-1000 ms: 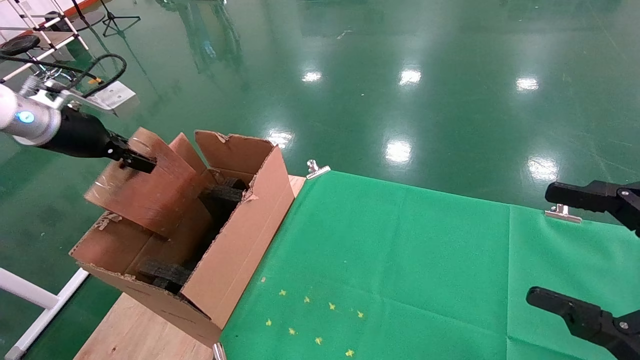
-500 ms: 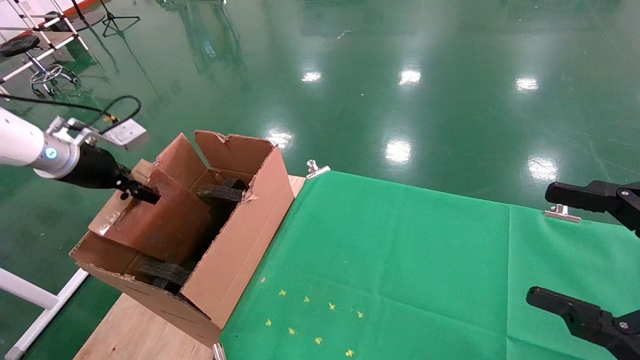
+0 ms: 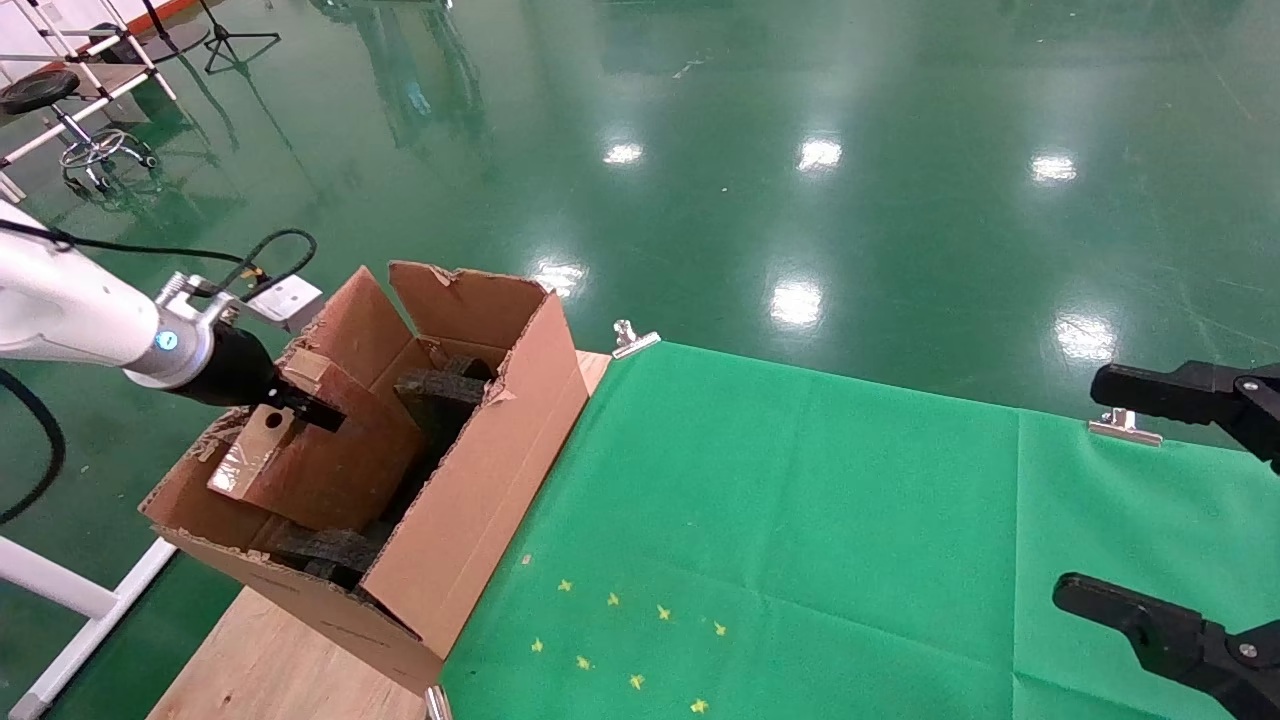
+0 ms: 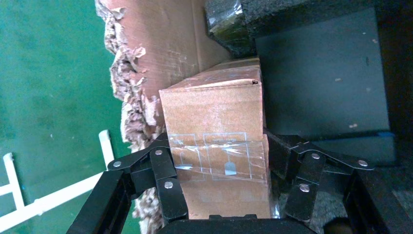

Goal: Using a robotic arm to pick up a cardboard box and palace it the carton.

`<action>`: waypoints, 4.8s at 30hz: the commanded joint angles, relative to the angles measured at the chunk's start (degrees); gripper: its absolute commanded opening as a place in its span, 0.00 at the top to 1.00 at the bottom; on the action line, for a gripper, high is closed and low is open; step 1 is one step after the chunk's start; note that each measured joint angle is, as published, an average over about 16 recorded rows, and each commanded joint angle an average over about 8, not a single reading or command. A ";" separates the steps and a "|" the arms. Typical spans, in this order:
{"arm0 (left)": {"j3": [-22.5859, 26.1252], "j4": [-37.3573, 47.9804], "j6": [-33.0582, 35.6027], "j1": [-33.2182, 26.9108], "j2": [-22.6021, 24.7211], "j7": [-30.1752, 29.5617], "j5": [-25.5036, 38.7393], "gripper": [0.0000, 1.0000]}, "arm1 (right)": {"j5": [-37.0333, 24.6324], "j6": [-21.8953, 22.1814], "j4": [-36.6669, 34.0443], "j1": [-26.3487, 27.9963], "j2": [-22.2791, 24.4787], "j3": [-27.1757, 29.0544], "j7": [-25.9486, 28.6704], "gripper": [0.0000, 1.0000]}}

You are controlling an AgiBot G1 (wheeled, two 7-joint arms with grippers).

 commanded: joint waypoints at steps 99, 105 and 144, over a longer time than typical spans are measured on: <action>-19.38 -33.83 10.97 10.57 -13.41 6.52 -22.88 0.00 | 0.00 0.04 -0.03 -0.03 0.02 0.01 0.00 0.00; -24.06 -39.08 13.46 15.03 -13.79 7.87 -26.78 0.00 | 0.00 0.04 -0.03 -0.03 0.02 0.01 0.00 0.00; -54.19 -72.93 29.49 43.75 -16.24 16.63 -51.93 0.00 | 0.00 0.04 -0.03 -0.03 0.02 0.00 0.00 0.00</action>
